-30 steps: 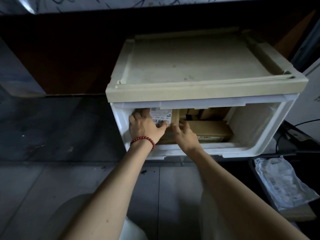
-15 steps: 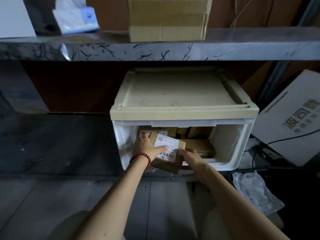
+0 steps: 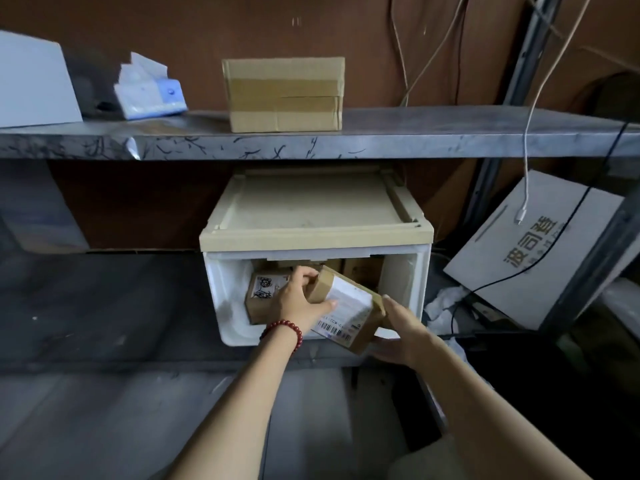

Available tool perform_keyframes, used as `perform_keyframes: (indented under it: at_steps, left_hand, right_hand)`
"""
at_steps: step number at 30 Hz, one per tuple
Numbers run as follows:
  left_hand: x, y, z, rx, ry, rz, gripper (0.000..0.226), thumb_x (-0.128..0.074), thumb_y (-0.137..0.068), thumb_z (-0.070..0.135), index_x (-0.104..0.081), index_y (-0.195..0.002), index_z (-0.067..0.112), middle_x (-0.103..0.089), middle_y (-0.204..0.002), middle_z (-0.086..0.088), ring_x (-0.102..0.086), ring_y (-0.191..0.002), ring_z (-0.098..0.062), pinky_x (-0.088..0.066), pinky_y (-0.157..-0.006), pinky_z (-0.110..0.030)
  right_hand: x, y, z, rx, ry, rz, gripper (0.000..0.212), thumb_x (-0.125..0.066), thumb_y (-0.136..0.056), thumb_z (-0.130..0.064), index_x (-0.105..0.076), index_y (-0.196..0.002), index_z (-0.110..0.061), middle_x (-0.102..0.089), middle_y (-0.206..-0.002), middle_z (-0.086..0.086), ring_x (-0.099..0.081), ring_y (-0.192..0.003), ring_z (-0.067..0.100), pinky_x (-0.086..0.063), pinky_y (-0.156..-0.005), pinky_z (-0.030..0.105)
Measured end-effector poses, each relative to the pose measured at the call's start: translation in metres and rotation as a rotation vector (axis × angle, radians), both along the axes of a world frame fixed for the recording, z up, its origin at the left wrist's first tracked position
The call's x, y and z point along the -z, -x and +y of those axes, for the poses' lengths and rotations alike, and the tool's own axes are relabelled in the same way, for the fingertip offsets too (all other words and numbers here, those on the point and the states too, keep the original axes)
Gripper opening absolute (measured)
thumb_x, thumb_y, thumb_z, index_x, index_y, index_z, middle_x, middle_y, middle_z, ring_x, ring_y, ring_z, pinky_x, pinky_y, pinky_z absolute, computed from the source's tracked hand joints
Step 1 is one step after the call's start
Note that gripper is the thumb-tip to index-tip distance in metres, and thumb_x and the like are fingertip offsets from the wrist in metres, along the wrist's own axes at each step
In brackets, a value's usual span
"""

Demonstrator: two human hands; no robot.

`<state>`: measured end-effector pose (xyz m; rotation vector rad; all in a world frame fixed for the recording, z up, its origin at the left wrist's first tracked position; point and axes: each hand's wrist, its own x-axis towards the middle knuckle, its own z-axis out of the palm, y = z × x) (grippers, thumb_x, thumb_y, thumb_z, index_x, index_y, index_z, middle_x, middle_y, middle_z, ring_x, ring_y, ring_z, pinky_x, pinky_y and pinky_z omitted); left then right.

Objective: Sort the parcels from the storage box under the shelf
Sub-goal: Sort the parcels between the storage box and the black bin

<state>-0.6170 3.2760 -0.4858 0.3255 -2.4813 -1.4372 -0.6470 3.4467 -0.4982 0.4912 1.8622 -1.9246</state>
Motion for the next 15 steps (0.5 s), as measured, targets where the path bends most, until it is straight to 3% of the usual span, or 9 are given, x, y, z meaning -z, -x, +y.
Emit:
perform_keyframes:
  at_steps: [2, 5, 10, 15]
  left_hand:
    - [0.003, -0.006, 0.004, 0.004, 0.003, -0.014, 0.058, -0.084, -0.068, 0.023, -0.052, -0.116, 0.022, -0.056, -0.125, 0.003, -0.048, -0.104, -0.010, -0.038, -0.084, -0.023]
    - [0.005, -0.011, 0.009, 0.012, 0.018, -0.021, 0.074, -0.087, -0.063, 0.028, -0.048, -0.126, 0.023, -0.054, -0.125, 0.004, -0.045, -0.106, -0.007, -0.034, -0.086, -0.021]
    - [0.006, -0.013, 0.014, -0.016, -0.137, -0.101, 0.098, -0.092, -0.054, 0.032, -0.040, -0.137, 0.020, -0.048, -0.131, 0.003, -0.045, -0.113, -0.010, -0.038, -0.094, -0.024]
    - [0.012, -0.008, 0.015, -0.071, -0.327, -0.167, 0.104, -0.092, -0.052, 0.031, -0.036, -0.138, 0.017, -0.049, -0.135, -0.001, -0.050, -0.116, -0.019, -0.043, -0.102, -0.037]
  right_hand:
    - [0.000, -0.005, 0.010, 0.013, -0.020, 0.020, 0.036, -0.048, -0.098, -0.032, -0.051, -0.122, -0.006, -0.061, -0.118, 0.017, -0.064, -0.104, 0.036, -0.048, -0.092, 0.059]
    - [-0.005, -0.010, 0.018, 0.030, -0.030, 0.108, 0.030, -0.055, -0.095, -0.023, -0.045, -0.120, -0.010, -0.060, -0.116, 0.015, -0.060, -0.111, 0.030, -0.052, -0.088, 0.057]
    - [-0.012, -0.020, 0.023, -0.019, -0.130, 0.307, 0.036, -0.067, -0.087, -0.018, -0.045, -0.116, -0.021, -0.061, -0.120, -0.002, -0.057, -0.108, 0.017, -0.050, -0.083, 0.037]
    - [-0.016, -0.028, 0.019, -0.117, -0.239, 0.516, 0.040, -0.072, -0.083, -0.021, -0.047, -0.114, -0.024, -0.056, -0.115, -0.007, -0.055, -0.102, 0.012, -0.044, -0.088, 0.025]
